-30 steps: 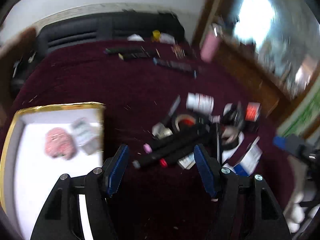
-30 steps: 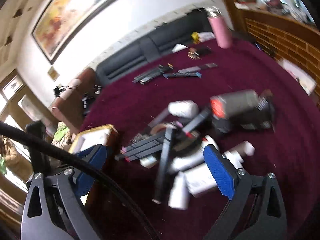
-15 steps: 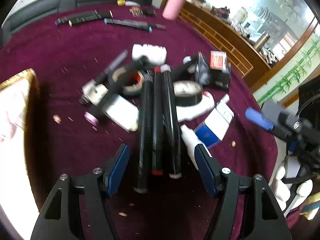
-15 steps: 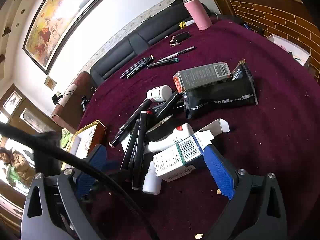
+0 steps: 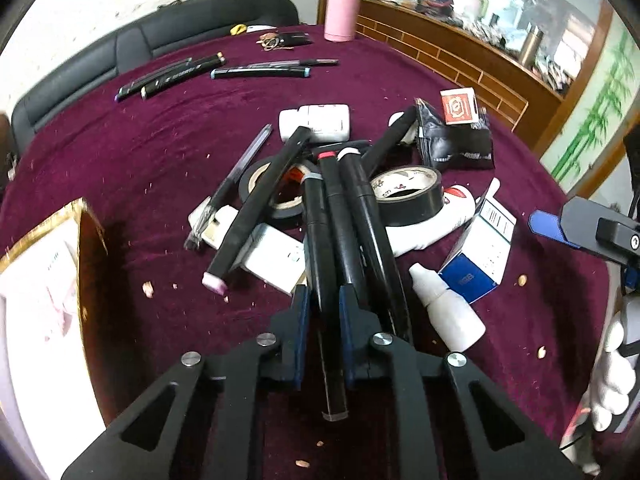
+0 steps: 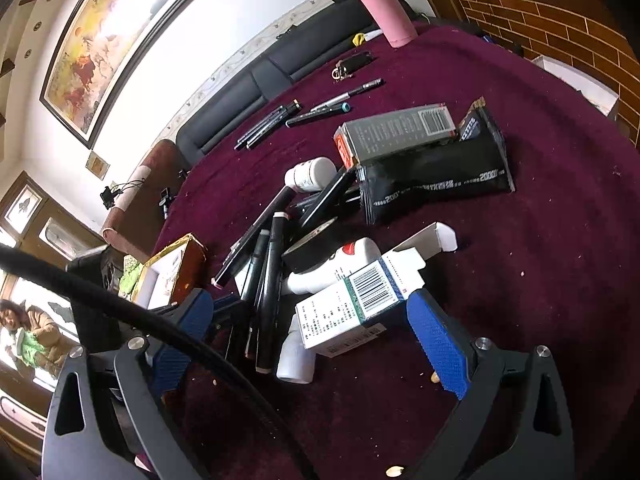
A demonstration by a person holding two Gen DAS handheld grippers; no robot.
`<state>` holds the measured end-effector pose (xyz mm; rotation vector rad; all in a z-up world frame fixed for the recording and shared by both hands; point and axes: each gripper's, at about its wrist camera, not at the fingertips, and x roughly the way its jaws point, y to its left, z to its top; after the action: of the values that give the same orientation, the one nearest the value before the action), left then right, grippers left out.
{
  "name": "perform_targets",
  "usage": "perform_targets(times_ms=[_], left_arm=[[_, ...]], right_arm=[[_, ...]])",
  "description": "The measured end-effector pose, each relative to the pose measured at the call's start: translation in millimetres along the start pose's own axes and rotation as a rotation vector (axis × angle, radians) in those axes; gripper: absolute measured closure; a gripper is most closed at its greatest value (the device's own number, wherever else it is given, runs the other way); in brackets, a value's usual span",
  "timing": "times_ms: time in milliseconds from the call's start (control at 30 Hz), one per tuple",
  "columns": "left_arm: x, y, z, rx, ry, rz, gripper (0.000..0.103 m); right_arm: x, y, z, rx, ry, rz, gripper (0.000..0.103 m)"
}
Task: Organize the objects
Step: 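Lift the black markers with the left gripper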
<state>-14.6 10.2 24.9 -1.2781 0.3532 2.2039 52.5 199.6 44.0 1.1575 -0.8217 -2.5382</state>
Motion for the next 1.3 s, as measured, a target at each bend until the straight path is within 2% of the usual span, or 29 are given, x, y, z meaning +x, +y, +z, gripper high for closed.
perform_targets(times_ms=[133,233,433,533,700,833,900,967,1000,1067,1200,1300], left_arm=[[6.4,-8.6,6.2,0.070,0.026,0.037,0.091],[19.2,-9.8,4.6,0.066,0.089,0.060,0.090],[20.5,-8.6,7.8,0.037,0.066,0.051,0.091],[18.9,-14.5,5.8,0.021,0.035,0.053,0.092],[-13.7,-1.3,-5.7,-0.097,-0.085,-0.048,0.092],[-54.9,10.8,-28.4,-0.167,-0.169,-0.109,0.092],[-68.2,18.6,-38.0,-0.199,-0.196,-0.125,0.092],[-82.4,26.1,-50.6,-0.234,-0.223,-0.148,0.092],[-87.5,28.7,-54.6,-0.247,-0.234,-0.156,0.092],[-98.1,33.7,-64.8,-0.269,-0.256,-0.182,0.092],[-110.5,43.4,-80.3,-0.296,-0.292,-0.207,0.092],[-116.0,51.2,-89.7,-0.305,-0.309,-0.217,0.092]], right_arm=[[3.6,2.7,-2.3,-0.006,0.014,0.003,0.004],[4.1,4.9,-4.7,-0.014,0.018,0.002,0.004],[8.5,4.2,-6.7,-0.011,0.030,-0.004,0.004],[10.9,5.1,-9.6,-0.013,0.040,-0.006,0.004],[4.3,8.5,-6.5,-0.044,0.032,-0.033,0.004],[2.5,22.6,-1.2,-0.098,0.020,-0.044,0.005],[7.1,32.8,1.7,-0.125,0.023,-0.042,0.012],[16.7,44.7,4.7,-0.155,0.046,-0.039,0.028],[23.1,50.5,5.8,-0.169,0.065,-0.039,0.040],[38.9,60.6,5.2,-0.191,0.119,-0.038,0.047],[62.0,73.9,-5.0,-0.228,0.174,-0.055,0.050],[71.4,77.9,-8.3,-0.215,0.196,0.026,0.050]])
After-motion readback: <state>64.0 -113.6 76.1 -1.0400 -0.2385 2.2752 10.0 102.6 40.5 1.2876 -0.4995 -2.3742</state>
